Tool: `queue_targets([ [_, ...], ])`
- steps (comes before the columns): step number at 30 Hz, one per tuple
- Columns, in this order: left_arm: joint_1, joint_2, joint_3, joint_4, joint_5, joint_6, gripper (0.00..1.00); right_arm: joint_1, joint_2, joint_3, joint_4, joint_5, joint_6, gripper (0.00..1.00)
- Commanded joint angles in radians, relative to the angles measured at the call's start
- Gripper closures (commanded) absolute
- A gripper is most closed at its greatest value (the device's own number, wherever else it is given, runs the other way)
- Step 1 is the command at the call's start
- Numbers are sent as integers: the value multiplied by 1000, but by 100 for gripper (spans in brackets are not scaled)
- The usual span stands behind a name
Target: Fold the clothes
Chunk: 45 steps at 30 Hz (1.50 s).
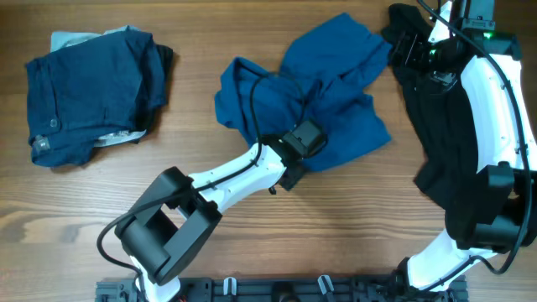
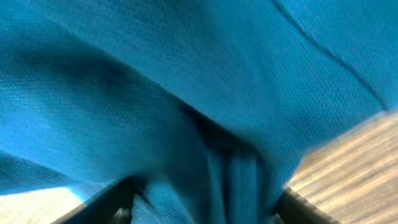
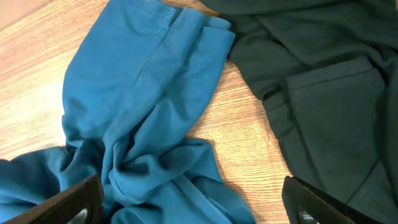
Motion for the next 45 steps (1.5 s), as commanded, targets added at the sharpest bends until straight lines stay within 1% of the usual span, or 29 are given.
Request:
queue_targets([
  [1, 22, 9, 6, 18, -58, 5, 96, 2, 12, -2, 3, -20, -20, 7],
  [4, 29, -51, 23, -19, -100, -110, 96, 2, 12, -2, 8, -20, -46, 7],
  [6, 47, -137, 56, -77, -114, -150, 96, 2, 12, -2, 9, -26, -45, 7],
  [8, 96, -293, 112, -153, -119, -152, 96, 2, 12, -2, 8, -51, -45, 7],
  [10, 142, -388, 122, -167, -133, -152, 96, 2, 12, -2, 5, -70, -45, 7],
  [12, 246, -506, 122, -195, -141, -152, 96, 2, 12, -2, -7, -88, -43, 8],
  [14, 347, -546, 121, -227, -140, -154, 96, 2, 12, -2, -23, -88, -41, 8],
  [17, 458, -536, 121, -249, -132, -156, 96, 14, 12, -2, -40, -87, -17, 9],
  [20, 515, -507, 121, -249, -134, -160, 96, 38, 13, -2, -39, -87, -17, 9],
  [22, 581, -498, 121, -249, -148, -199, 96, 43, 13, -2, -31, -87, -16, 9],
  [23, 621, -495, 121, -248, -147, -238, 92, 43, 13, -2, -27, -87, -16, 9],
  [24, 656, -490, 121, -242, -143, -282, 57, 43, 13, -2, -23, -87, -16, 9],
  [26, 683, -484, 121, -242, -85, -290, 10, 43, 13, -2, -24, -87, -16, 9],
  [27, 684, -486, 121, -254, 31, -289, 4, 43, 13, -2, -26, -87, -19, 9],
  [29, 635, -487, 121, -257, 239, -220, 7, 43, 13, -2, -30, -79, -19, 9],
  [30, 587, -486, 121, -263, 305, -171, 8, 43, 13, -2, -29, -79, -20, 9],
  [31, 532, -484, 121, -279, 317, -142, 10, 43, 13, -2, -27, -79, -20, 9],
  [32, 463, -476, 120, -306, 303, -100, 12, 43, 13, -2, -26, -79, -20, 9],
  [33, 366, -444, 116, -359, 244, -87, 16, 43, 13, -2, -23, -79, -20, 9],
  [35, 292, -392, 115, -410, 223, -87, 21, 43, 13, -2, -20, -79, -21, 9],
  [36, 264, -362, 115, -425, 223, -88, 26, 43, 13, -2, -20, -79, -21, 9],
  [37, 246, -336, 115, -433, 223, -92, 29, 43, 13, -2, -20, -79, -24, 9],
  [40, 228, -236, 114, -453, 201, -98, 28, 43, 13, -2, -19, -79, -24, 9],
  [41, 239, -181, 109, -464, 109, -98, 26, 43, 13, -2, -13, -79, -23, 9],
  [42, 249, -149, 104, -459, 67, -94, 26, 43, 13, -2, -10, -79, -23, 8],
  [43, 265, -112, 101, -455, 55, -85, 26, 43, 13, -2, -8, -79, -24, 9],
  [45, 282, -51, 101, -454, 69, -60, 30, 43, 13, -2, -6, -76, -23, 8],
])
